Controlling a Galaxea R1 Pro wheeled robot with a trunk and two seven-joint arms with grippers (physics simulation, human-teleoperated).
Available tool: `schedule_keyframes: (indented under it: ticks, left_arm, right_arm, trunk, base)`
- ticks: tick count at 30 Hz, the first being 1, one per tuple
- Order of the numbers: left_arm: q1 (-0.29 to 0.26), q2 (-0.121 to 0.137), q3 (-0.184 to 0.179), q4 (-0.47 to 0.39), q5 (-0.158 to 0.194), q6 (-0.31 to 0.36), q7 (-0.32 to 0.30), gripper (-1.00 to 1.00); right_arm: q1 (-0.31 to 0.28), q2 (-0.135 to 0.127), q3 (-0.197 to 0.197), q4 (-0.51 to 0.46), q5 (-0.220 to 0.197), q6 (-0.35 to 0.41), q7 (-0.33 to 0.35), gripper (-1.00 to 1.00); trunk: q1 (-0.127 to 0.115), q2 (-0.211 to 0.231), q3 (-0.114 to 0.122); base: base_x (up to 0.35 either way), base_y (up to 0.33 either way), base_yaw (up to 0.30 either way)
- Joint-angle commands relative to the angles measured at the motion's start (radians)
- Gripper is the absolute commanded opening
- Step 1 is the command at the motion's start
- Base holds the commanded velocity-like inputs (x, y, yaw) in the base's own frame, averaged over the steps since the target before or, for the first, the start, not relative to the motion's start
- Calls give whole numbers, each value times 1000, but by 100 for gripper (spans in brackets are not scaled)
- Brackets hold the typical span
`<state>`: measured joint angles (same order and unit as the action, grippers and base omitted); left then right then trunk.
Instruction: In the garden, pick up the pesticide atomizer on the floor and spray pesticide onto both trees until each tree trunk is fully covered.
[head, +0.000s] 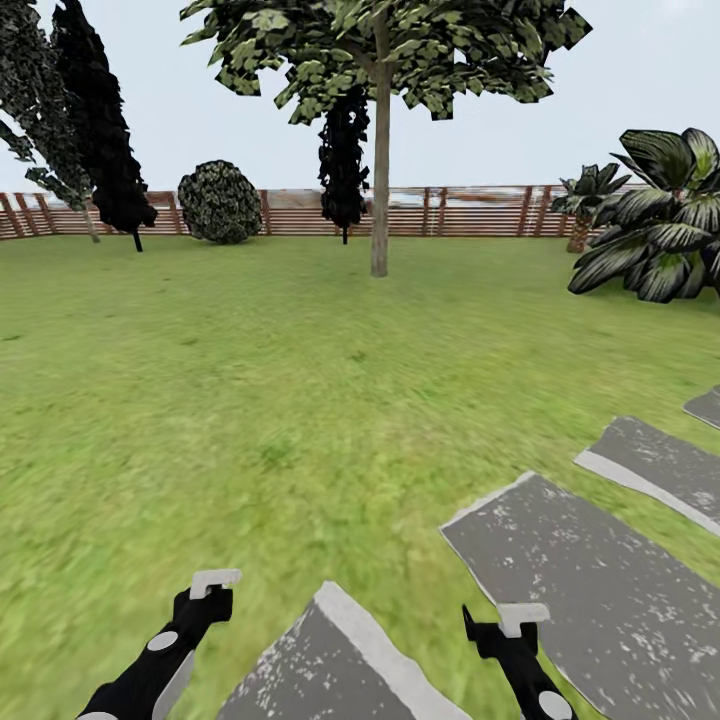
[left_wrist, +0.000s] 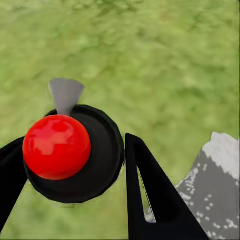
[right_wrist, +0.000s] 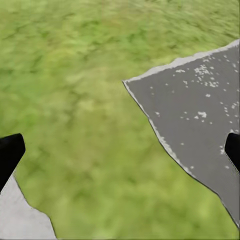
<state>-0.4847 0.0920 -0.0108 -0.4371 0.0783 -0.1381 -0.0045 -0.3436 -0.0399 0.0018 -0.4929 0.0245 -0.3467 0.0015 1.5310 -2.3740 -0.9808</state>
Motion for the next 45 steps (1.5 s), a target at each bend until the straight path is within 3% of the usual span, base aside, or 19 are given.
schedule_keyframes:
  ticks: [1, 45]
  left_arm:
    - [0, 0, 0, 0, 0, 0, 0, -100]
    - [0, 0, 0, 0, 0, 0, 0, -100]
  right_arm:
    - [0, 0, 0, 0, 0, 0, 0, 100]
    - [0, 0, 1, -1, 0, 1, 0, 100]
  trunk:
    - [0, 0, 1]
    - [0, 0, 4]
  base:
    - [338, 0, 0]
    - [338, 0, 0]
